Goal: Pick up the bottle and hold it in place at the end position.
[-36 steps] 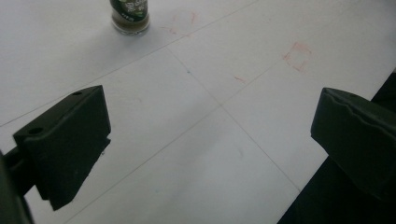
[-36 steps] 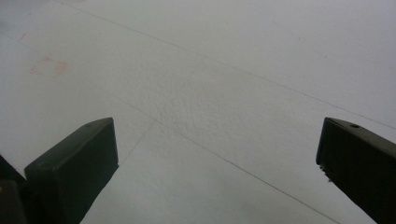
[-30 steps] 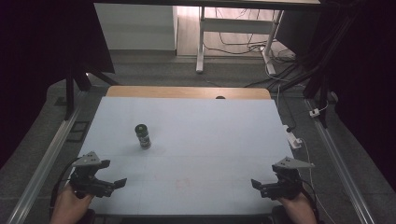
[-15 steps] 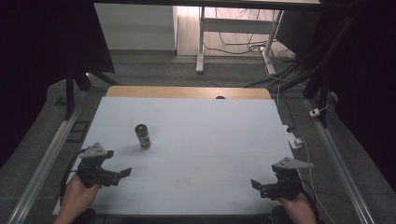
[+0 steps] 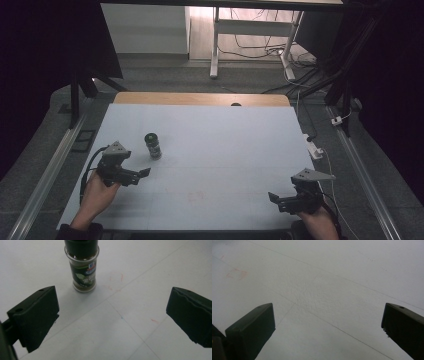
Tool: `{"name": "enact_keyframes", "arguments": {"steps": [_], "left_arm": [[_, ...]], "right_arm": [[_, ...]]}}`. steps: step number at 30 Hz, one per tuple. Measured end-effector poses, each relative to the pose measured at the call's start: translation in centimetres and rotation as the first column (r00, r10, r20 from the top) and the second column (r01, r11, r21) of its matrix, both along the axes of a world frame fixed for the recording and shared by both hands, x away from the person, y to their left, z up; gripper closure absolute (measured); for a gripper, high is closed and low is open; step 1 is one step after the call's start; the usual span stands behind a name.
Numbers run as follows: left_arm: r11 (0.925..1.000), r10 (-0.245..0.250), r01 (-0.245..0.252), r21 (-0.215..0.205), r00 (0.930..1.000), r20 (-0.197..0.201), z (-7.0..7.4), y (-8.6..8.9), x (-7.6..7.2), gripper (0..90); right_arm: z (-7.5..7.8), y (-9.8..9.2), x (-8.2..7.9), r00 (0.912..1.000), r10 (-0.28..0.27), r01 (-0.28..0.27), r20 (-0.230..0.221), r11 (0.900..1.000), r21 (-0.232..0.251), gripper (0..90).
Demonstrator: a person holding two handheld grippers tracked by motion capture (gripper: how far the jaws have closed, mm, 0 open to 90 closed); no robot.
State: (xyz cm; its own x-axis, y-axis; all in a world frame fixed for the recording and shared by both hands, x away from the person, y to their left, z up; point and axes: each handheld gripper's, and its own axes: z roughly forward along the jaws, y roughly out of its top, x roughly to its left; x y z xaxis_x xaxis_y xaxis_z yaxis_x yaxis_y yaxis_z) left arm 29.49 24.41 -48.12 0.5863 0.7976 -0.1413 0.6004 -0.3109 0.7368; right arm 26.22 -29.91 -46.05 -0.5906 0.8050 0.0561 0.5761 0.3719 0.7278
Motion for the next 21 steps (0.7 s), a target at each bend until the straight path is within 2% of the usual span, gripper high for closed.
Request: {"name": "enact_keyframes", "arguments": {"steps": [6, 12, 18, 21], "left_arm": [[0.9996, 0.024, -0.024, -0.014, 0.9995, 0.020, -0.2, 0.0, 1.7, 0.0], [0.9992, 0.016, -0.017, 0.035, 0.9994, 0.032, -0.7, -0.6, 3.7, 0.0], [0.9991, 0.001, -0.002, 0.042, 0.9997, 0.026, -1.4, -1.0, 5.2, 0.0], [0.9979, 0.001, -0.002, 0.064, 0.9998, 0.021, -1.8, -1.3, 5.9, 0.0]], "right_arm": [[0.0, 0.0, 0.0, 1.0000, 0.001, -0.001, -0.004, 1.000, -0.003, 0.0], [0.0, 0.0, 0.0, 1.0000, 0.002, -0.002, -0.005, 1.000, -0.002, 0.0], [0.0, 0.0, 0.0, 1.0000, 0.003, -0.003, -0.006, 1.000, -0.001, 0.0], [0.0, 0.0, 0.1, 1.0000, 0.003, -0.003, -0.007, 1.000, -0.001, 0.0]]}}
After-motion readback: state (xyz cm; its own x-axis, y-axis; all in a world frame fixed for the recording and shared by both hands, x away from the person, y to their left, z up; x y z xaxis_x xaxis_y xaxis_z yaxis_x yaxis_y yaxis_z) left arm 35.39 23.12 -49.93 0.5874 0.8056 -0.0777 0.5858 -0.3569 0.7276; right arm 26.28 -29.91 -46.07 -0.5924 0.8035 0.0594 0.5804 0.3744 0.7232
